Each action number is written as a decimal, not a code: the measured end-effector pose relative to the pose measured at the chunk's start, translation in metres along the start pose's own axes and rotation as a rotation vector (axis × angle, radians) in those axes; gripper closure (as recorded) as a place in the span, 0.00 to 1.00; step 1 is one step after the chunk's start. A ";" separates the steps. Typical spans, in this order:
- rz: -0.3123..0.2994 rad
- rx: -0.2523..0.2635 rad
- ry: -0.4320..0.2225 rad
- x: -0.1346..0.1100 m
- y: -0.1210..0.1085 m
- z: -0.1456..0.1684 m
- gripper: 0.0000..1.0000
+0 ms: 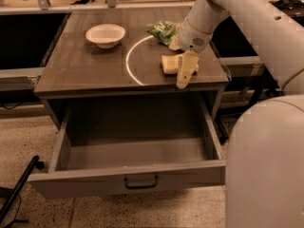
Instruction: Place sponge into top drawer
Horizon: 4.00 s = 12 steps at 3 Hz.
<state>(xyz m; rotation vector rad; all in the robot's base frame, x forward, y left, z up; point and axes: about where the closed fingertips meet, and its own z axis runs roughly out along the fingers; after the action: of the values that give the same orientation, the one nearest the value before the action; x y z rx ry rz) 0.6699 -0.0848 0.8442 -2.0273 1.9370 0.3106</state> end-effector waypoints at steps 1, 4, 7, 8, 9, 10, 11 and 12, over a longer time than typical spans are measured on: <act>0.007 -0.016 0.006 0.007 -0.004 0.005 0.17; 0.005 0.036 -0.019 0.003 0.005 -0.020 0.95; 0.155 0.118 -0.094 -0.017 0.070 -0.042 1.00; 0.163 0.103 -0.099 -0.017 0.072 -0.032 1.00; 0.191 0.092 -0.114 -0.020 0.082 -0.015 1.00; 0.234 0.079 -0.112 -0.024 0.098 0.014 1.00; 0.262 0.077 -0.100 -0.023 0.107 0.032 1.00; 0.313 0.083 -0.112 -0.023 0.118 0.064 1.00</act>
Offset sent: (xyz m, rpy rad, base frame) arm 0.0016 -0.0176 -0.0145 -0.0204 0.0782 0.0027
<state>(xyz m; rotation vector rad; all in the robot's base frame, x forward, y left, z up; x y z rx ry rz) 0.5554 -0.0434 0.7841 -1.6174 2.1548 0.3987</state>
